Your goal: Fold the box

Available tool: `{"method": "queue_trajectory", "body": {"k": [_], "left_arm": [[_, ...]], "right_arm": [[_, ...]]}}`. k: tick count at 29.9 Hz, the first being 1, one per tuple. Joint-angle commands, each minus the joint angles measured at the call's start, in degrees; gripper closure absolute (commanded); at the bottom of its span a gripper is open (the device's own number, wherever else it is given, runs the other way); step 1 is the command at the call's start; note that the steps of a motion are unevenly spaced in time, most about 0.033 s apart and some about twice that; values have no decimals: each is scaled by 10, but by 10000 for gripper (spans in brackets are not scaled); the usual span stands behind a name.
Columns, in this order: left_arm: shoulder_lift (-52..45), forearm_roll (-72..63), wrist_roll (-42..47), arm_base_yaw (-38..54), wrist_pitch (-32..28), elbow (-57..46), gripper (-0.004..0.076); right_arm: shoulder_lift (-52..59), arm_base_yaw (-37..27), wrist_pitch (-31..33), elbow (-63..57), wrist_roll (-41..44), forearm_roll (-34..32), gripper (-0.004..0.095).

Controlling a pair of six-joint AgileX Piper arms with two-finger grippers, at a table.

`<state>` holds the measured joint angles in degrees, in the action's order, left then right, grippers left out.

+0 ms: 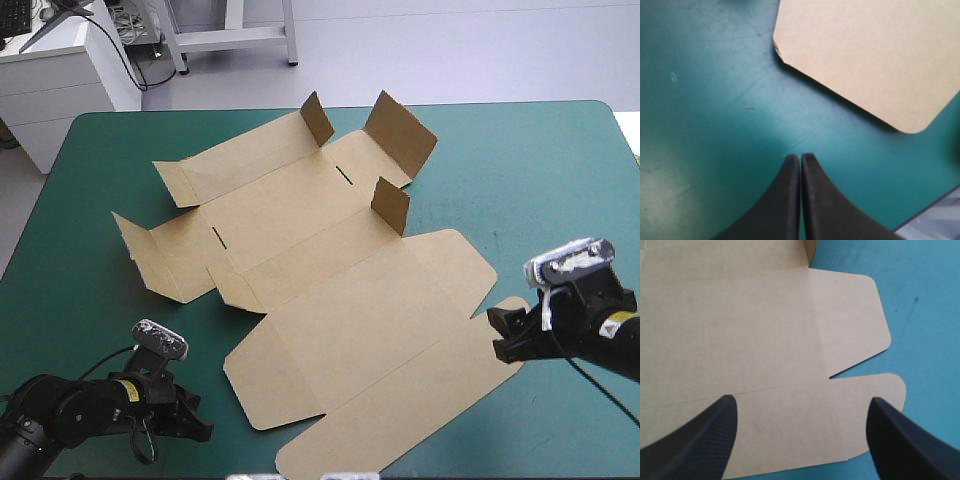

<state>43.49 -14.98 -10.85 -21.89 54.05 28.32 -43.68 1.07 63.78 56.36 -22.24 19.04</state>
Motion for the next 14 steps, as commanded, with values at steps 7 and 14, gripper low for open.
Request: {"method": "queue_trajectory", "body": {"k": [7, 14], "left_arm": [[-4, -11, 0, -3, -18, 14, 732], [-4, -9, 0, -3, -18, 14, 732]], "right_arm": [[-197, 2, 61, 215, -17, 17, 237], [-361, 2, 64, 356, -43, 27, 237]]}}
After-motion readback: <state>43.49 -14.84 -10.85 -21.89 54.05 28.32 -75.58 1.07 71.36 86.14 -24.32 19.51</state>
